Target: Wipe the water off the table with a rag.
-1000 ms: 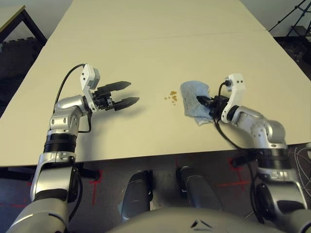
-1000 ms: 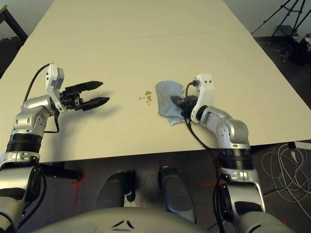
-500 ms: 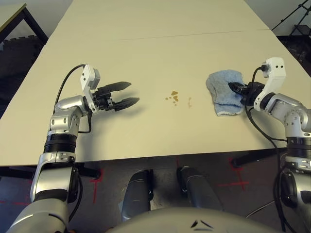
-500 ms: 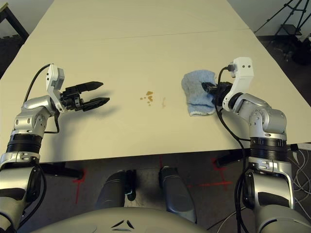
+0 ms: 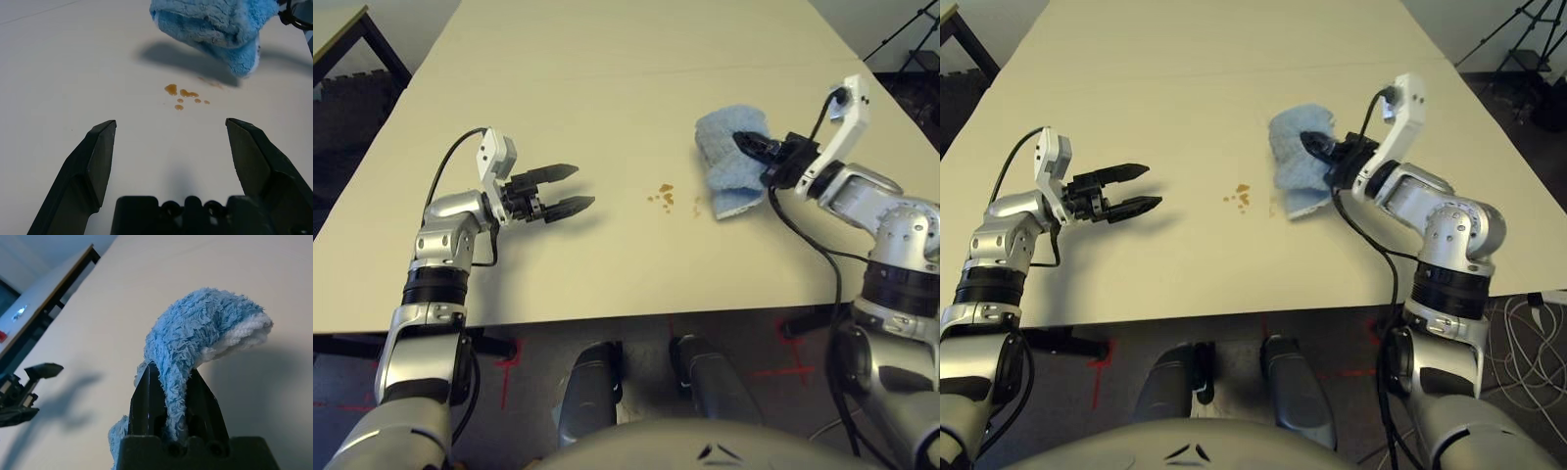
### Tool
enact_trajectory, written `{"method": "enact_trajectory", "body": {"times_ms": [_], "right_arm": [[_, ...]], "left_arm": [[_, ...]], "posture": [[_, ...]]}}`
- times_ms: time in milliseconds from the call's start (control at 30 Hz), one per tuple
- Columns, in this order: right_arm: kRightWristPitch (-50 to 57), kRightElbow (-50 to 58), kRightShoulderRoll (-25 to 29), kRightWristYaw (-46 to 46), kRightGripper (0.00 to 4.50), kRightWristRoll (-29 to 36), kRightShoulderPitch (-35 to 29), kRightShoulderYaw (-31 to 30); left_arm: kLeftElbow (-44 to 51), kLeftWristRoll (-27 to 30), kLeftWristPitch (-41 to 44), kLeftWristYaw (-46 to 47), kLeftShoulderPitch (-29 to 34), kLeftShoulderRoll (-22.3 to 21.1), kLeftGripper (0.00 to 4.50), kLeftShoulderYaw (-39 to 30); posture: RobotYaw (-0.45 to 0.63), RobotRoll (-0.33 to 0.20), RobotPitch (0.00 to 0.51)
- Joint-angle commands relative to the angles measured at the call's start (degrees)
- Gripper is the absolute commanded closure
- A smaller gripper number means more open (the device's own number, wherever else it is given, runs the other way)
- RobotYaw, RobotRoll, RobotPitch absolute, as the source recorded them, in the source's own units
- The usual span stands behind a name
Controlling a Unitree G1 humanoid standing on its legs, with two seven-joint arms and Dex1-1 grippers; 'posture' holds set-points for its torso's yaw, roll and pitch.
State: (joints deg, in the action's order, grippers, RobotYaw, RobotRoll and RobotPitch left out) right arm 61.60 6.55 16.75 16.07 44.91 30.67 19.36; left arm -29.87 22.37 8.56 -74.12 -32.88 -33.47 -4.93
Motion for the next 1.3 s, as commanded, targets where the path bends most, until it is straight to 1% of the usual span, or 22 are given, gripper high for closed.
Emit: {"method": "enact_trajectory", "body": {"times_ms": [33, 200, 400, 600, 833, 1300], "right_arm": [[-2.63, -0.75, -0.28, 0.43, 4.4, -2.61, -2.74, -2.86], [-8.24, -5.32, 0.2, 2.24, 4.4, -7.93, -4.26, -7.2], [-12.18, -9.94, -1.59, 3.52, 4.4, -11.38, -3.89, -10.24], [-12.66, -10.96, -5.13, 4.45, 4.4, -12.9, -4.17, -13.9], [-12.49, -12.0, -8.93, 5.47, 4.4, -13.87, -2.54, -17.37], [-12.32, -15.05, -14.66, 7.68, 4.4, -15.63, 0.13, -22.16]], "left_arm": [[0.04, -0.67, -0.49, -0.62, 0.46, -0.14, 0.0, 0.57], [0.76, -0.45, -0.37, -0.5, 1.18, -0.39, 0.0, 0.32], [0.99, -0.7, -0.81, -0.63, 2.04, -1.37, 0.0, 0.07], [2.23, -0.25, -0.4, -0.94, 3.4, -2.56, 0.0, -0.05], [5.01, 0.57, 1.03, -1.85, 5.39, -3.63, 0.0, -0.09], [7.67, 0.94, 2.64, -1.44, 6.89, -3.5, 0.0, -0.12]], "posture": [[-0.25, 0.0, 0.144], [-0.24, 0.0, 0.143], [-0.23, 0.0, 0.145], [-0.21, 0.0, 0.149], [-0.21, 0.0, 0.155], [-0.2, 0.0, 0.16]]}}
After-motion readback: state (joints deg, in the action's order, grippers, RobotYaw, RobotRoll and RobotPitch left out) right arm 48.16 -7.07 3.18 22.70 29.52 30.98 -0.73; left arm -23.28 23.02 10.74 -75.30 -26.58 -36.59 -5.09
